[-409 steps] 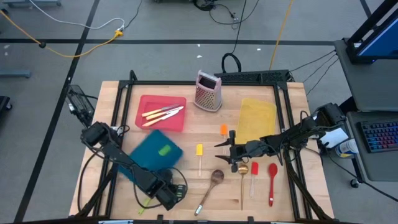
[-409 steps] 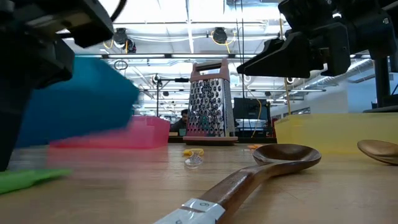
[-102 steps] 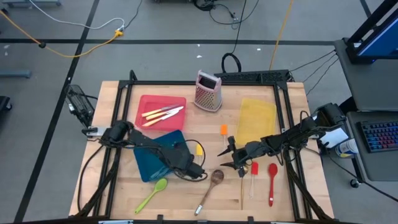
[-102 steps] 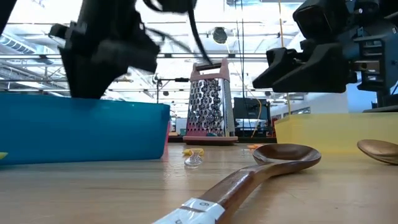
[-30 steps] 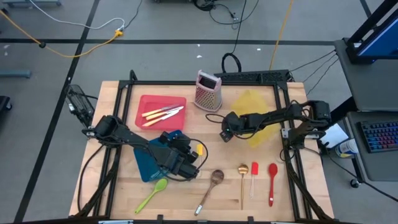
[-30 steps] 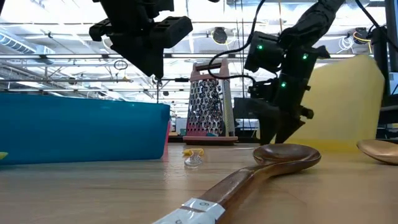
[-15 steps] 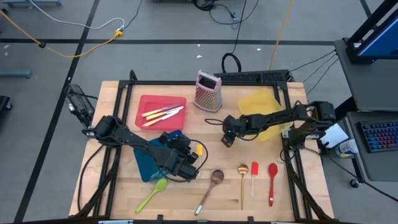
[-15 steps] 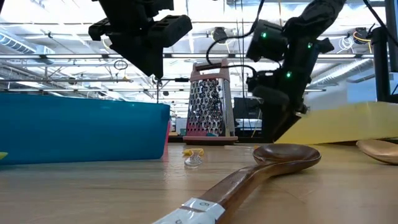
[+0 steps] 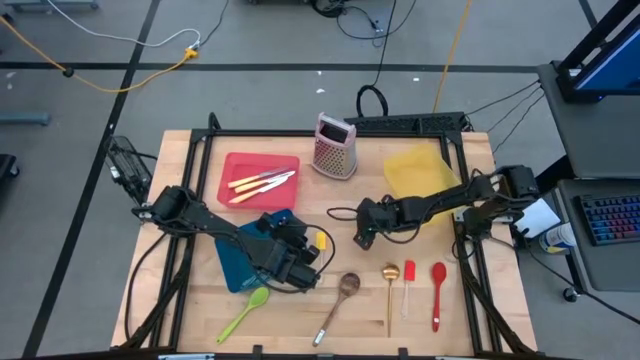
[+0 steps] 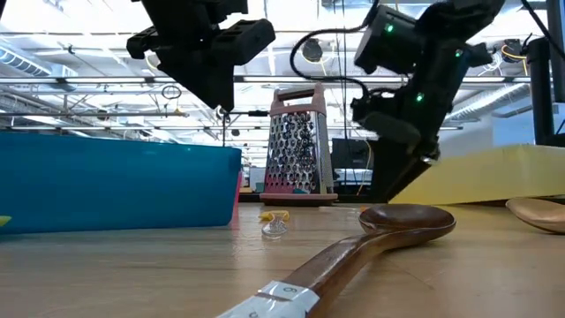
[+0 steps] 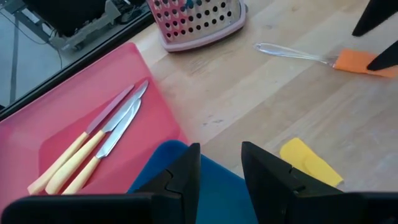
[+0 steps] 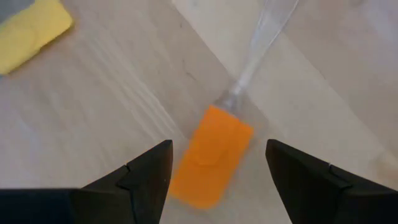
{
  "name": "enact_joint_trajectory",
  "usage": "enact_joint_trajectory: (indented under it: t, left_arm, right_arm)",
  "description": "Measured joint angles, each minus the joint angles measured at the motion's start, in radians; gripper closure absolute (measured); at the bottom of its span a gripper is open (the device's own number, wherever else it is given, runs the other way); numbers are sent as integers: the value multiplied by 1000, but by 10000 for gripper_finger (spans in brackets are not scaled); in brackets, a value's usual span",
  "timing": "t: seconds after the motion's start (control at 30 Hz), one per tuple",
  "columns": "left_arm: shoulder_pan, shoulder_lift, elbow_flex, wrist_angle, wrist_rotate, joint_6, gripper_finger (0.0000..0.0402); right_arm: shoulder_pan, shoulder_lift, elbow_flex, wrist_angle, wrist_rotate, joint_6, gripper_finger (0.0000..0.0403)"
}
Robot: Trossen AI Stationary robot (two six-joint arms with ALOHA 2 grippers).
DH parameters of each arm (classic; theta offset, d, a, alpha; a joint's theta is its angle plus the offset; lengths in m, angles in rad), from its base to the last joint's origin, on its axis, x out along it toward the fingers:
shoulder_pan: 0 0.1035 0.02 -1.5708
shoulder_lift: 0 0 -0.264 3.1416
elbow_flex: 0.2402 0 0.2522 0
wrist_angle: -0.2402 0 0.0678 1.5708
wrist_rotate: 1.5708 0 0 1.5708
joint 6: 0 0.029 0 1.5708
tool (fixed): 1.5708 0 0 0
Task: Pick & Place Kitchen Items
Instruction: Put the orange spatula into the blue bin
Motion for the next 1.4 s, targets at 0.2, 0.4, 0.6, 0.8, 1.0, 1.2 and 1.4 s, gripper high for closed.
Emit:
enact_joint_trajectory:
  t: [0.2,0.4,0.6,0.8,1.0,1.2,1.4]
  left_arm:
    - [-3,0,0,32,0,35,279]
    - [-3,0,0,35,0,38,279]
    - [-3,0,0,44,0,52,279]
    - [-3,0,0,47,0,52,279]
    - [-3,0,0,47,0,52,279]
    - [-2,0,0,47,0,52,279]
    - [-2,0,0,47,0,52,279]
  right_arm:
    - [0,46,-8,10,4,46,149]
    - [-3,66,-30,74,8,45,150]
    - [-4,67,-48,90,14,42,193]
    - [-5,68,-49,99,29,42,288]
    - [-6,70,-51,141,25,-13,360]
    - [7,48,-54,160,19,-99,379]
    - [47,12,-54,205,15,-179,374]
